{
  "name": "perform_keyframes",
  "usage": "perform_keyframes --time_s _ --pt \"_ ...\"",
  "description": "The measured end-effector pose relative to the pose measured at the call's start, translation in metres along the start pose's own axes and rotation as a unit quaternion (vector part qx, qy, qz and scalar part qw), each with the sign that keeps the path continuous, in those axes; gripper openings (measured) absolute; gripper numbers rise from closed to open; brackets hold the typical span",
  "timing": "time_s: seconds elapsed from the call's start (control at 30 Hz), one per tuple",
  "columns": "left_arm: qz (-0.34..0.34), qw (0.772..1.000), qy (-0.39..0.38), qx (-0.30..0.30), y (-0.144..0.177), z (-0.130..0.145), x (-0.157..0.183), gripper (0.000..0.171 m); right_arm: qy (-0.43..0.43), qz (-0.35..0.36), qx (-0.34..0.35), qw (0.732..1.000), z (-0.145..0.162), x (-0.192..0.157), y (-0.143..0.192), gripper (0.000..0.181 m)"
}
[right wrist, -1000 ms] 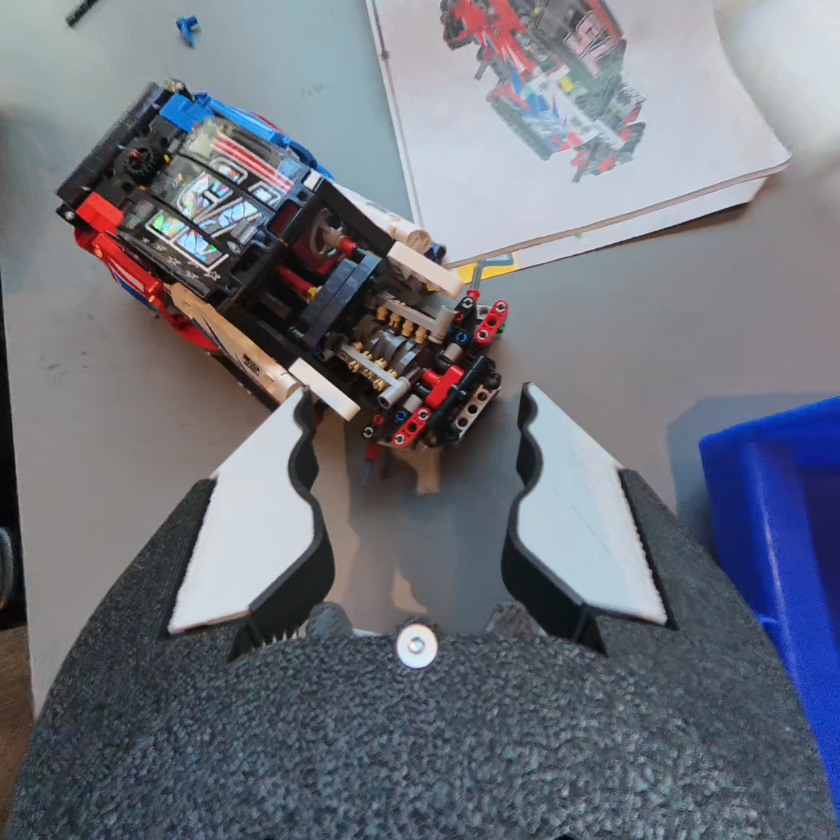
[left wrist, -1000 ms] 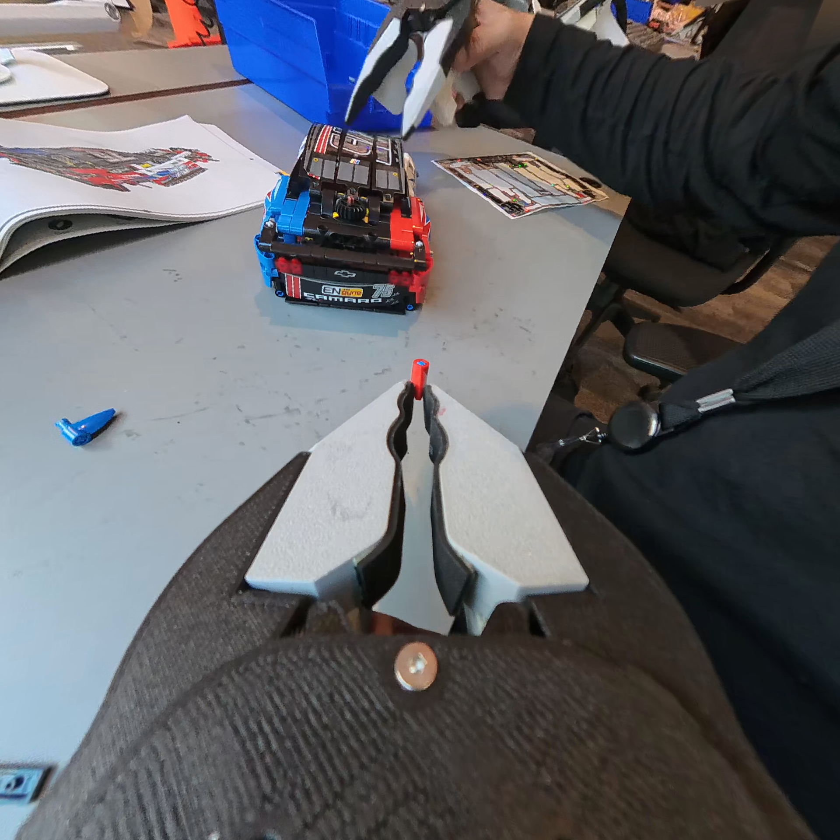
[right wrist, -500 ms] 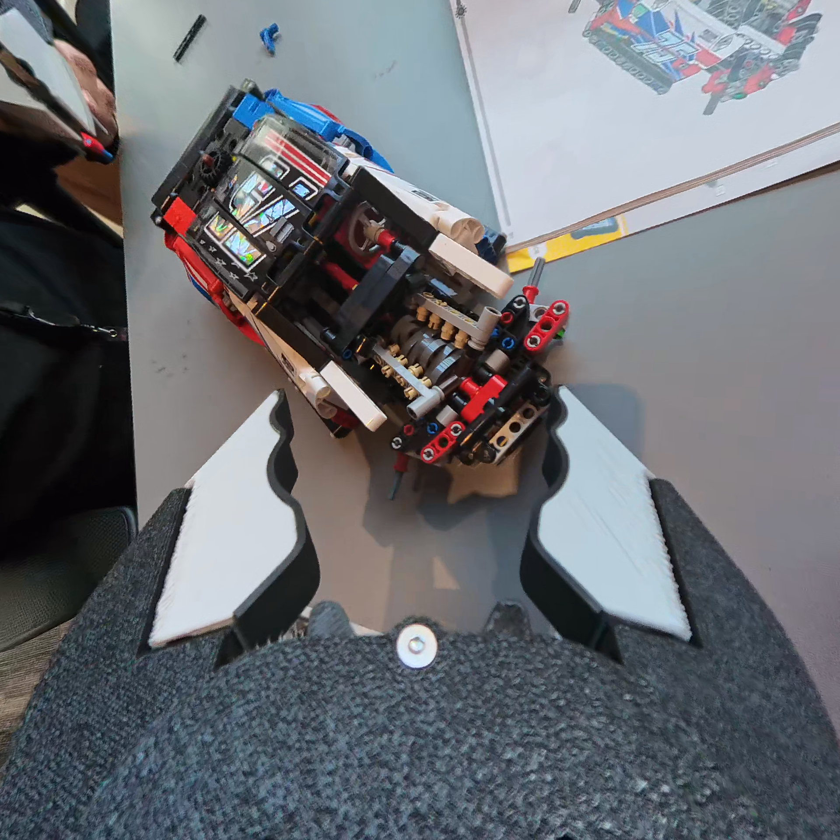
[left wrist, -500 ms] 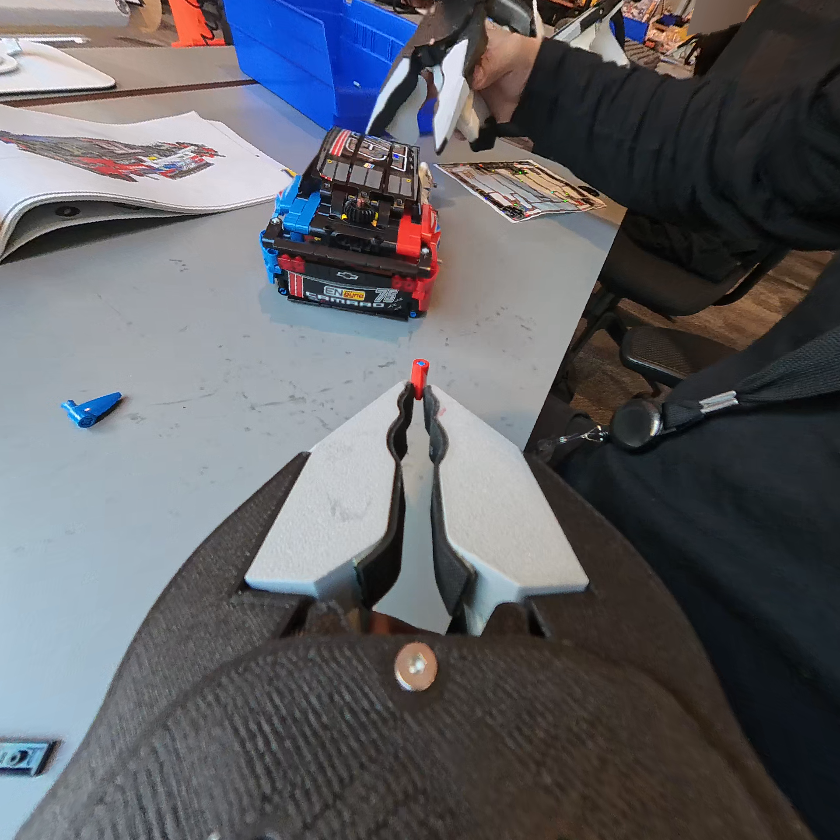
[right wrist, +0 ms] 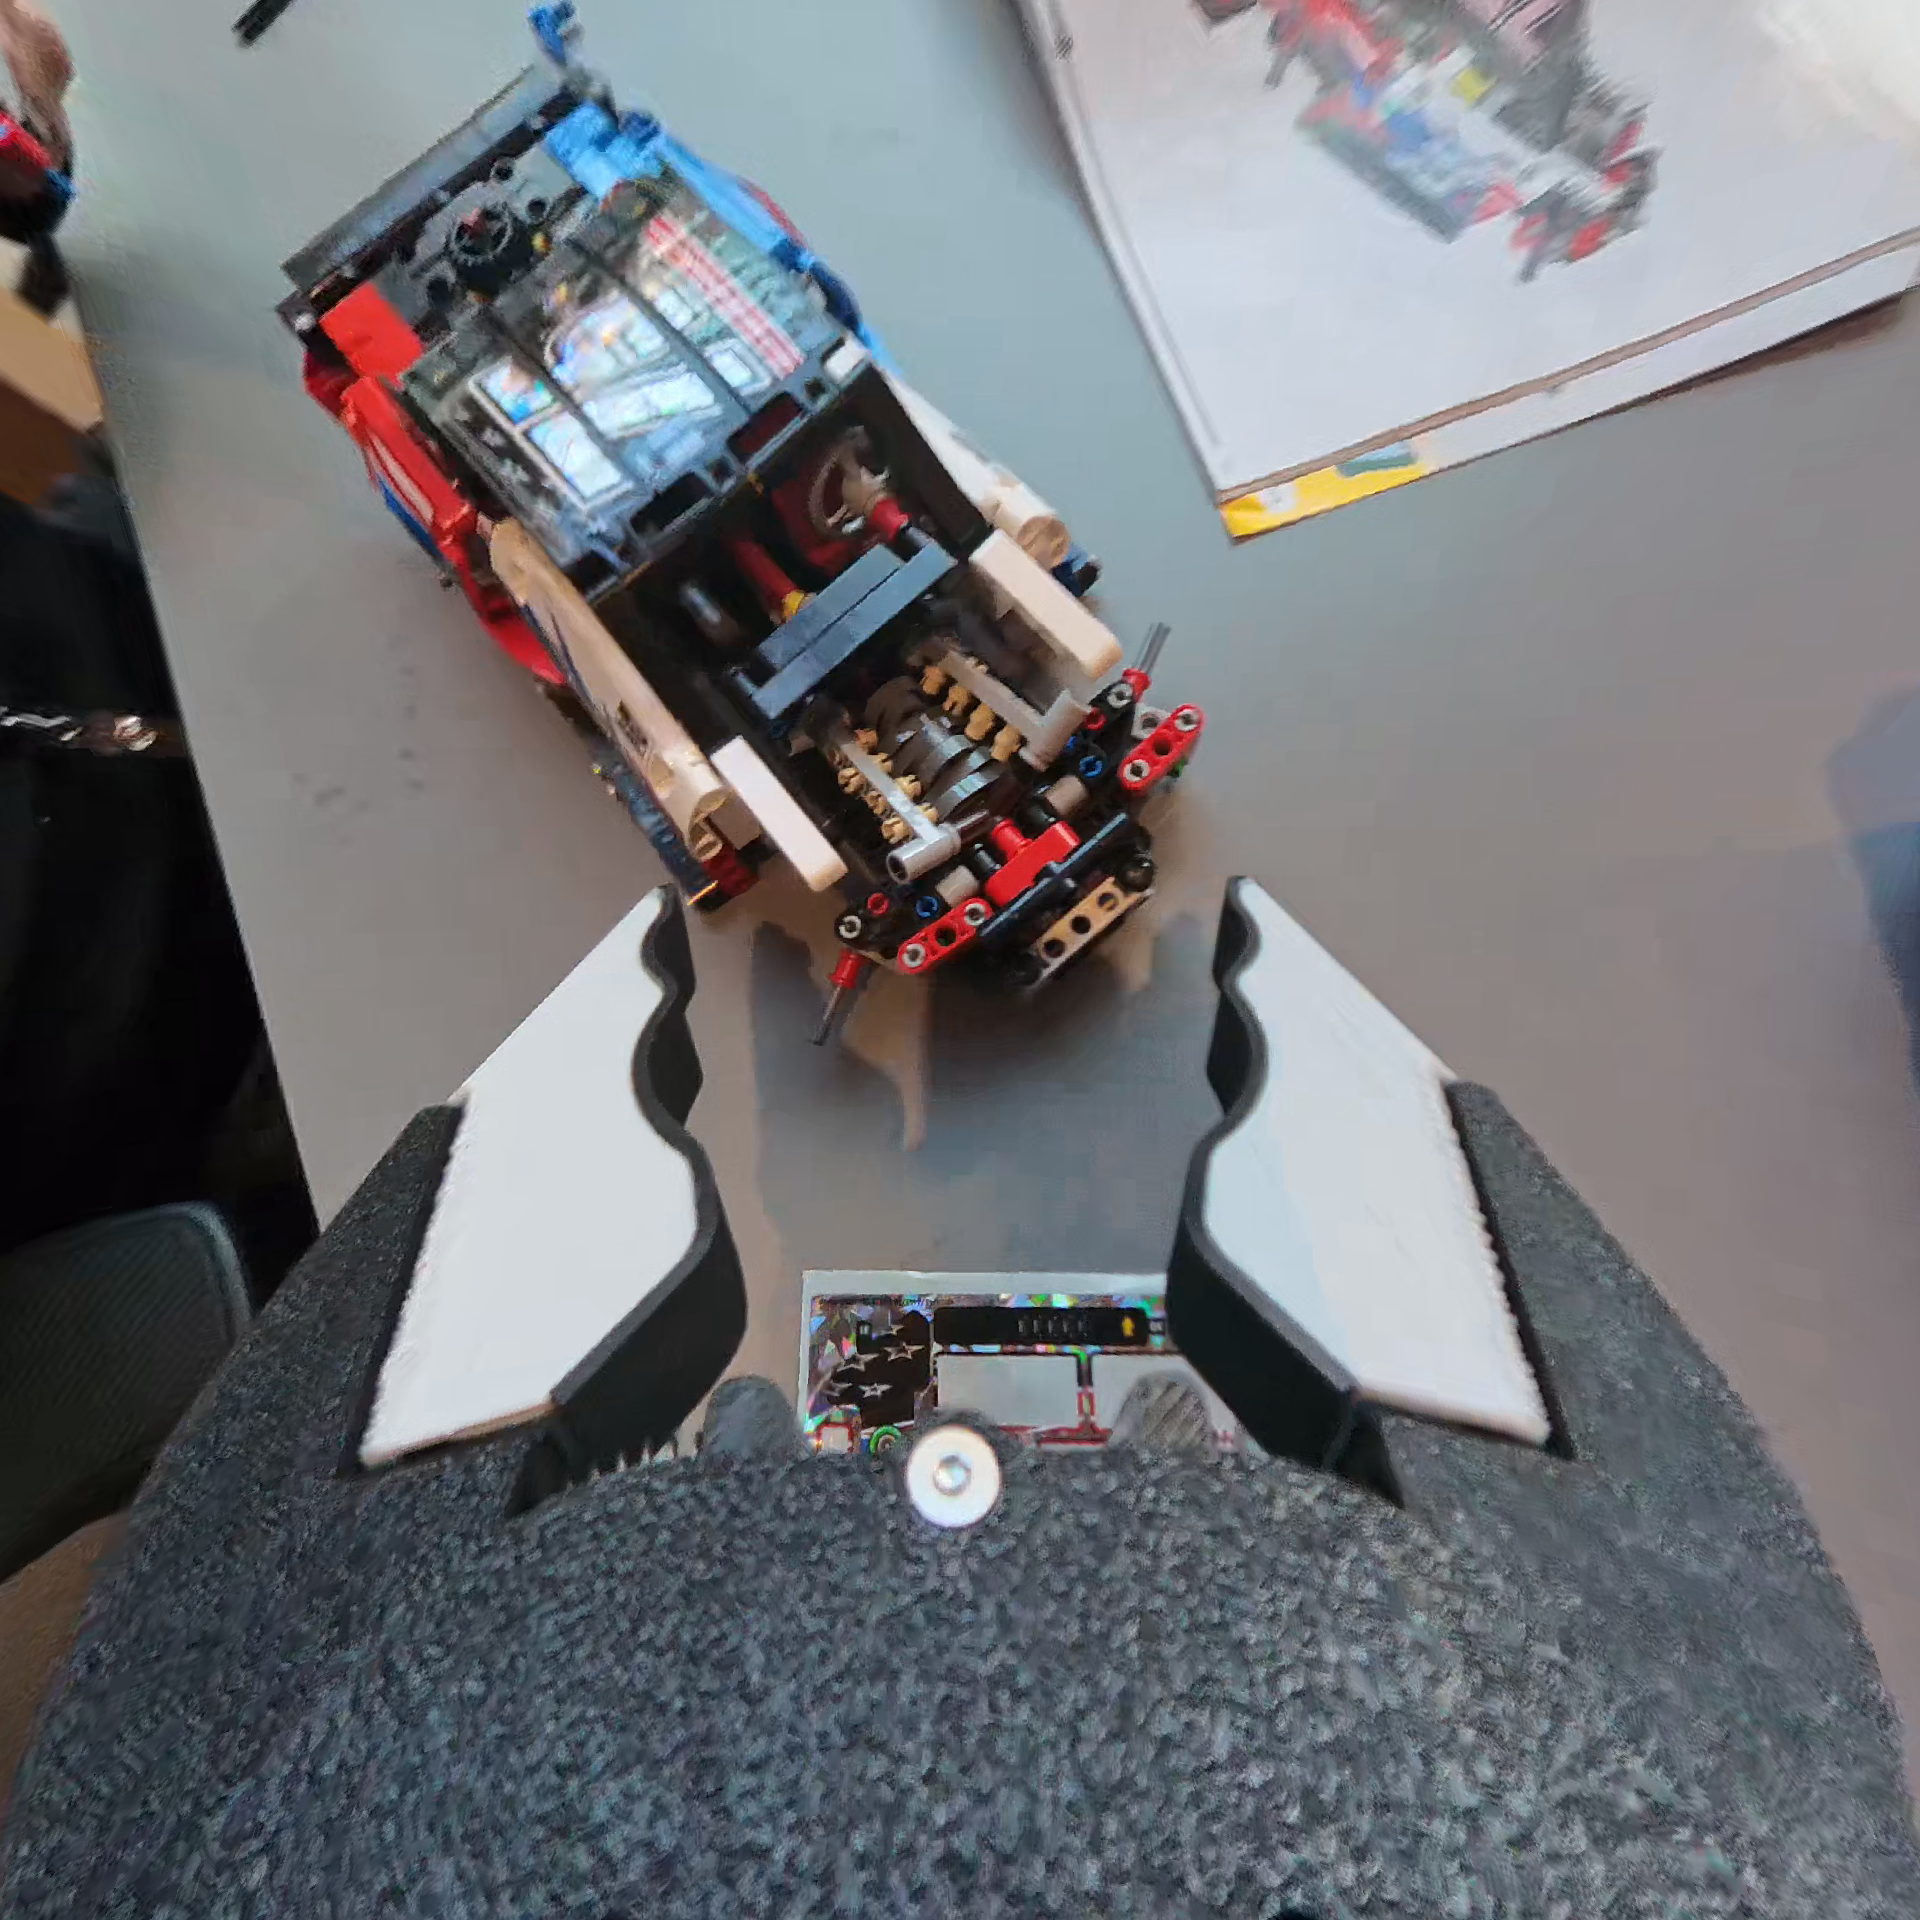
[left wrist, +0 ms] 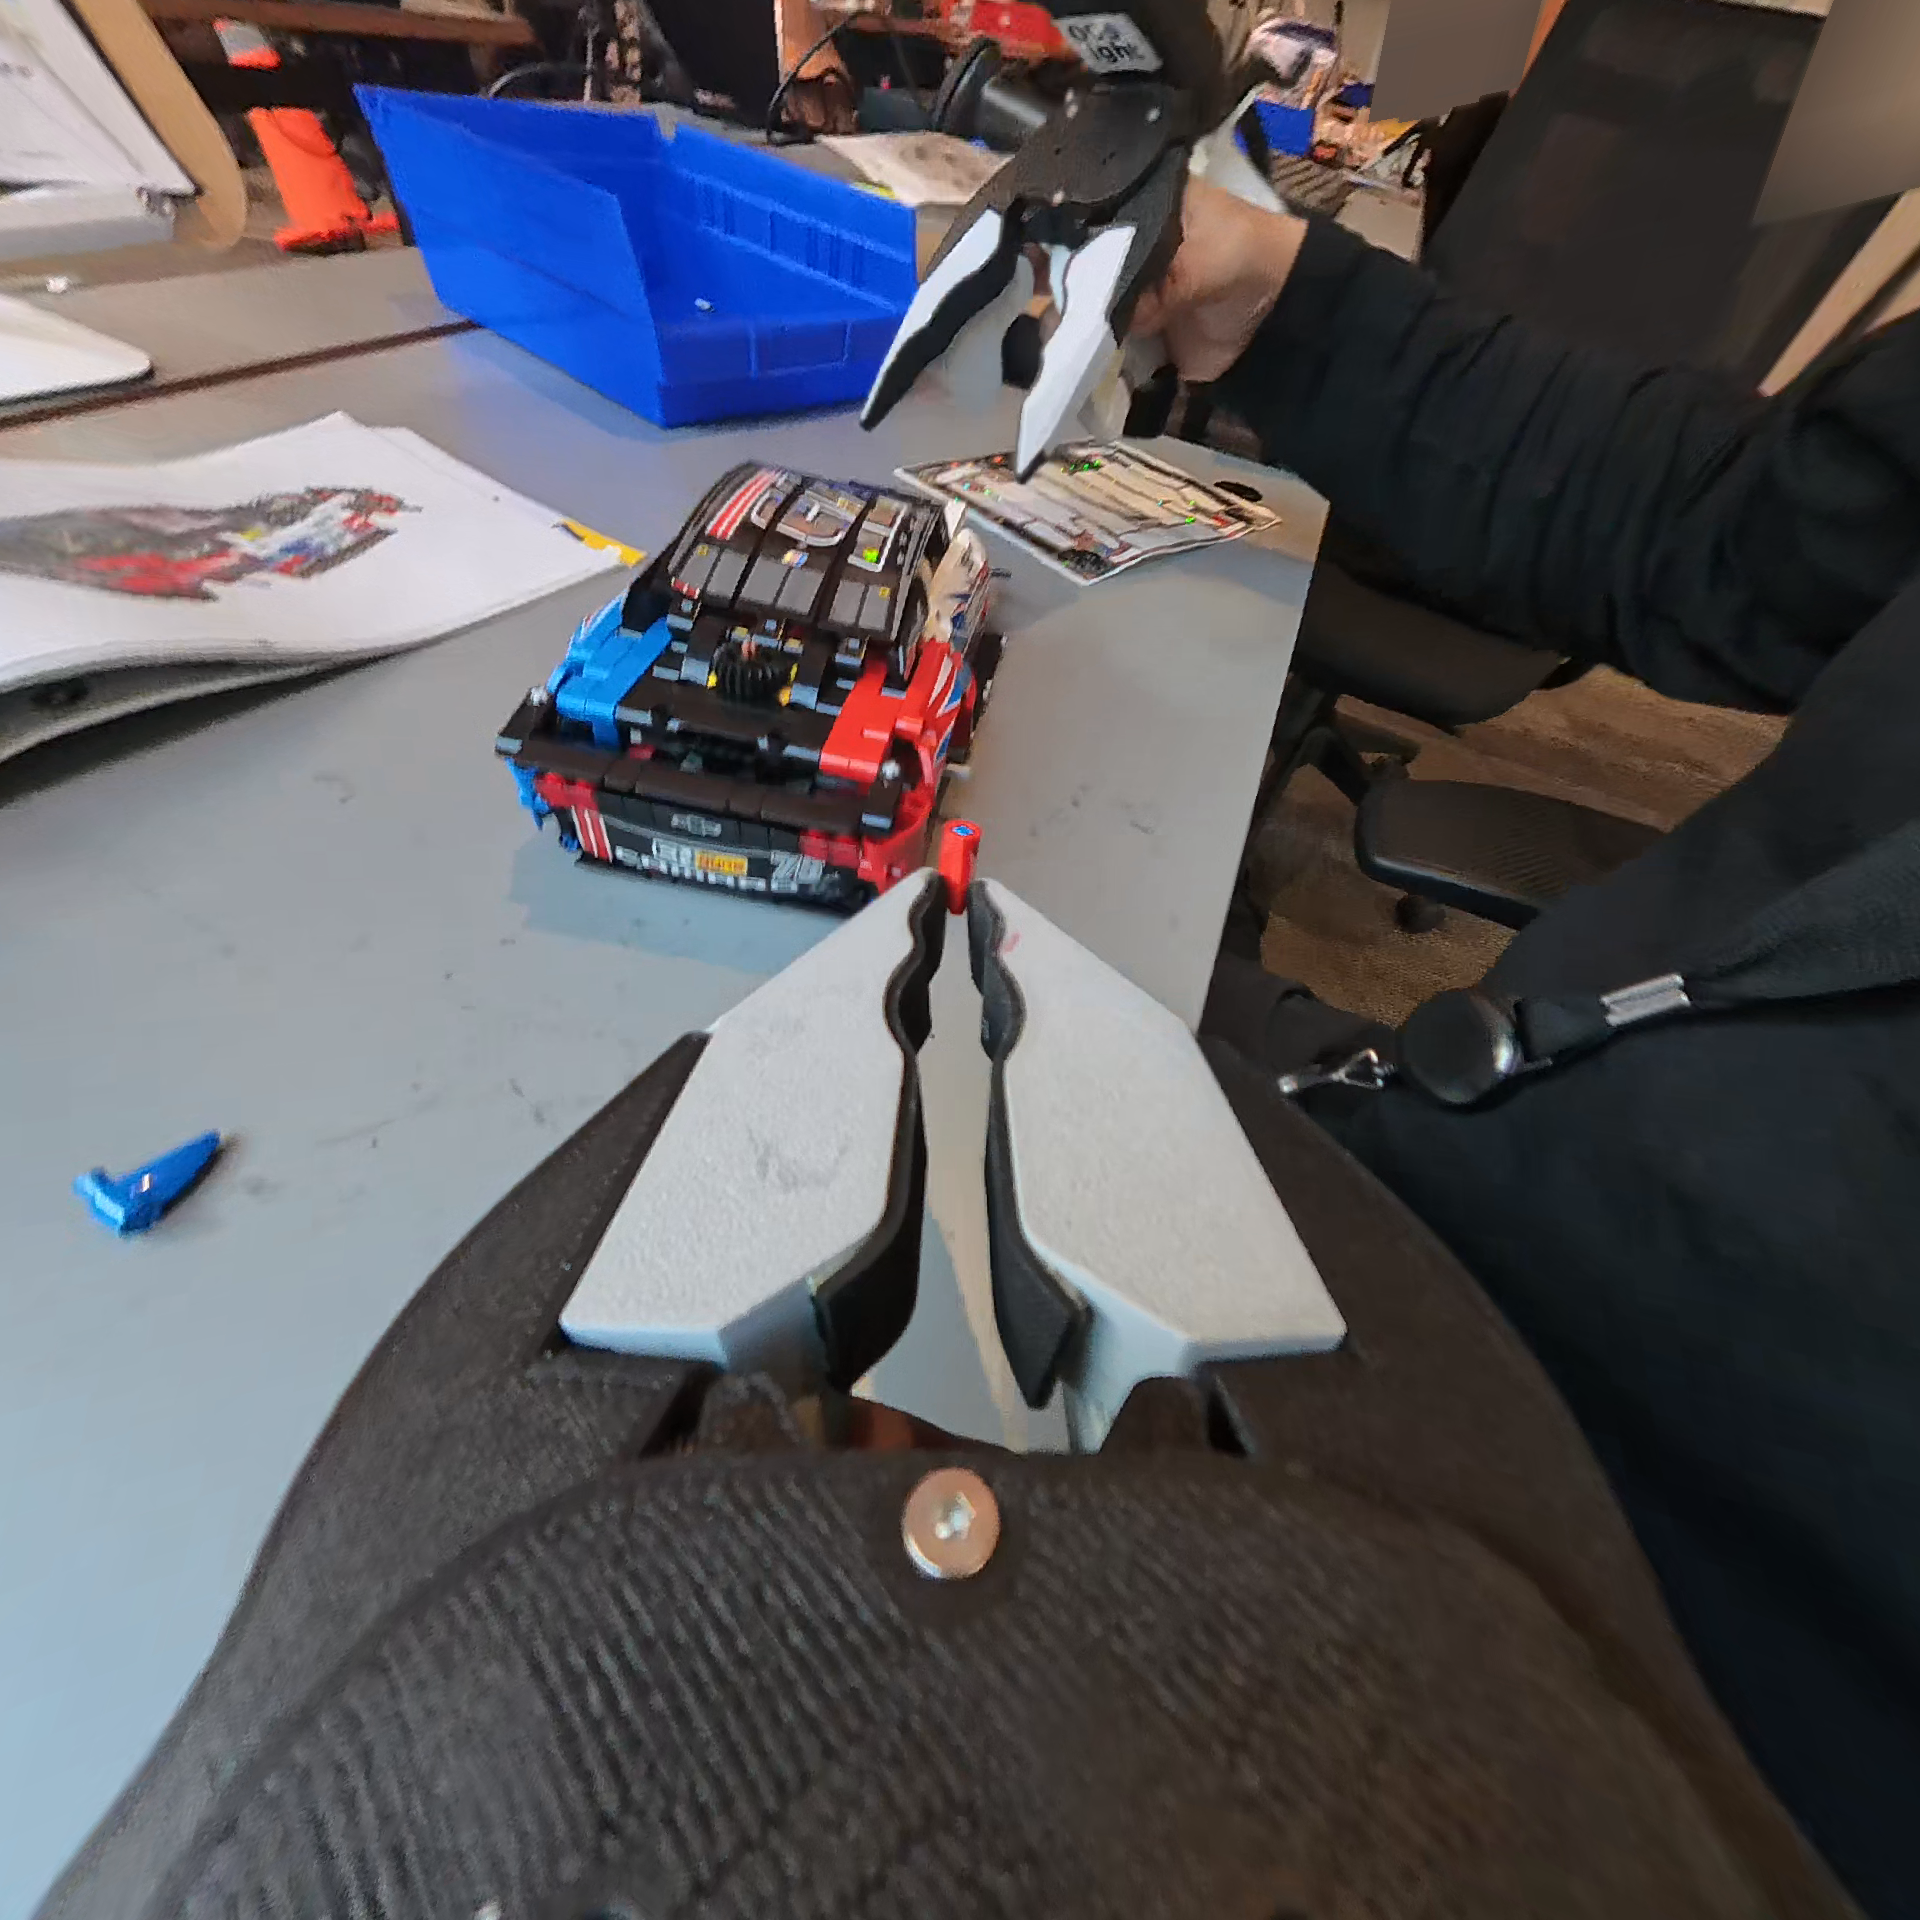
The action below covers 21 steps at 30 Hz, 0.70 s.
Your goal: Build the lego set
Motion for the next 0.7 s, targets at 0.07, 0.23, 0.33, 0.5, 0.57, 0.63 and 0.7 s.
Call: perform_keyframes --time_s 0.07,0.23,0.33,0.5,0.57,0.63,0.7 --pt "0.017 1.000 -0.011 -0.001 -0.008 -0.005 -0.006 0.001 0.003 0.043 0.044 0.998 -0.011 -0.010 0.013 0.093" --pt "0.053 0.998 -0.025 -0.014 -0.031 -0.008 -0.021 0.001 0.053 0.006 0.174 0.983 -0.050 -0.086 0.015 0.049" --pt "0.062 0.997 -0.037 -0.018 -0.043 -0.009 -0.023 0.001 0.098 -0.060 0.174 0.978 -0.061 -0.140 -0.015 0.039" --pt "0.072 0.995 -0.060 -0.014 -0.052 -0.010 -0.021 0.001 0.147 -0.080 0.143 0.976 -0.073 -0.182 -0.053 0.029" --pt "0.073 0.995 -0.064 -0.015 -0.053 -0.011 -0.021 0.001 0.170 -0.068 0.134 0.974 -0.076 -0.188 -0.063 0.019" --pt "0.070 0.995 -0.071 -0.014 -0.053 -0.011 -0.021 0.001 0.184 -0.060 0.122 0.973 -0.078 -0.188 -0.071 0.018" --pt "0.073 0.995 -0.072 -0.018 -0.053 -0.011 -0.021 0.001 0.185 -0.065 0.120 0.973 -0.080 -0.188 -0.074 0.019"
Point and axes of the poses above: each gripper's, where its closed fingertips meet, y back along the fingers, z out of its underside, x = y × z across the jaws, the point moved 10 cm from there along y, back along the fingers, and after that the axes turned 10 degrees about z, right-handed, at the moved point
